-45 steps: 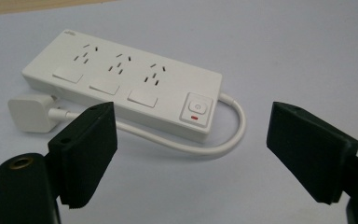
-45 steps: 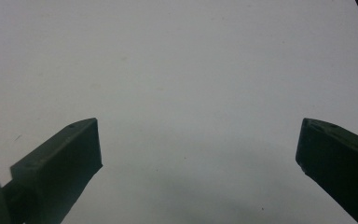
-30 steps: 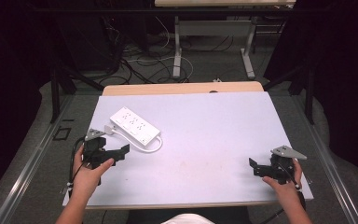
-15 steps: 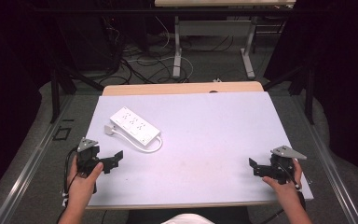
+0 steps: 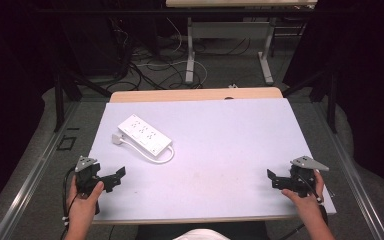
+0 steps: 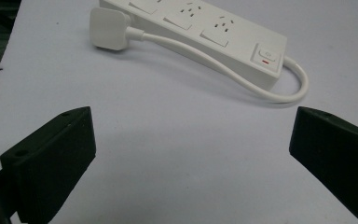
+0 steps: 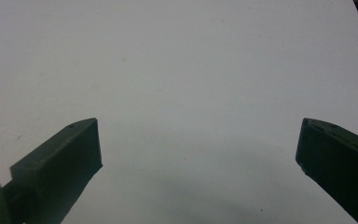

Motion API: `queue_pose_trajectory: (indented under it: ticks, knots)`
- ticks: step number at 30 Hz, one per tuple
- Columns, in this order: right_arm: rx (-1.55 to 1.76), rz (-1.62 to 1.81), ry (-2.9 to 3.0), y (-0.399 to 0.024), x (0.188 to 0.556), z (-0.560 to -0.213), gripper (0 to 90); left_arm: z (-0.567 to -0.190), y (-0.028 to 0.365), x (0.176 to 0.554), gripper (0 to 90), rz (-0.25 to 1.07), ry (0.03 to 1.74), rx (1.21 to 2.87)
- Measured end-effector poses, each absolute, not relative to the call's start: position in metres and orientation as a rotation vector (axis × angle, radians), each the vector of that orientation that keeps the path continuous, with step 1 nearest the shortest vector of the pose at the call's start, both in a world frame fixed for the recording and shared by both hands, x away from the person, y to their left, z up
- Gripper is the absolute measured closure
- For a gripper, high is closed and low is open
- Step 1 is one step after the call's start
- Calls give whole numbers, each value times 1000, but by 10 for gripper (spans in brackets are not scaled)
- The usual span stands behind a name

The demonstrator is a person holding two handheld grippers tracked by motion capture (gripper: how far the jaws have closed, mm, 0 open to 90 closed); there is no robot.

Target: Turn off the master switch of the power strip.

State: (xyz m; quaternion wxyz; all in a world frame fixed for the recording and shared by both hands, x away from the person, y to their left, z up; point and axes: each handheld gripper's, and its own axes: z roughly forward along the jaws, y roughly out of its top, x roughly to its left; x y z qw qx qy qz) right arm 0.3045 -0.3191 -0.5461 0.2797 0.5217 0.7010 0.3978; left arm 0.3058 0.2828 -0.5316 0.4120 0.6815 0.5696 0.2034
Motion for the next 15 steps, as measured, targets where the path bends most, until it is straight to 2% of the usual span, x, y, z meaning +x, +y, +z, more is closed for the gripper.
queue_pose_trajectory:
  ticks: [15]
  knots:
    - [1384, 1064, 1886, -321, 305, -546, 0, -552, 290, 309, 4, 535, 1459, 1723]
